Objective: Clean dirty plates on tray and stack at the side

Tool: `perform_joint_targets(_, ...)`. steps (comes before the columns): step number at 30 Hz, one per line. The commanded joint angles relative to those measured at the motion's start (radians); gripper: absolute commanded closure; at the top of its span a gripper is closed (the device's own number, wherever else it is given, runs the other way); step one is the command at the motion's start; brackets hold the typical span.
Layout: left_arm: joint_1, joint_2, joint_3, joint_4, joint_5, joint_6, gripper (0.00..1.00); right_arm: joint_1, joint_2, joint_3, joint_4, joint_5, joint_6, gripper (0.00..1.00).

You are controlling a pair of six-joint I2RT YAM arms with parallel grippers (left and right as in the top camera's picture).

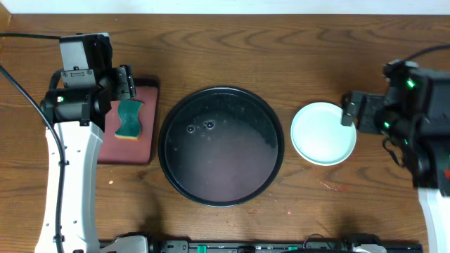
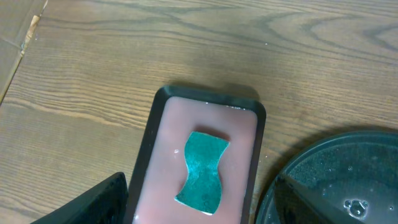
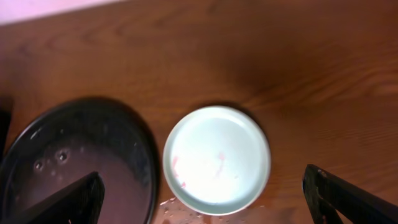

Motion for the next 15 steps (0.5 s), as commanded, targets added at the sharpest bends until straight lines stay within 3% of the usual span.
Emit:
perform_joint_targets(1,0.002,0.003,0.006,-0.002,-0.009,0.003,0.25,0.013,-0.101,0.021,-0.002,0.087,-0.012,0.01)
perform_joint_targets(15,0.002,0.003,0.006,-0.002,-0.009,0.003,0.24,0.013,-0.338,0.021,-0.084,0.089,-0.012,0.01)
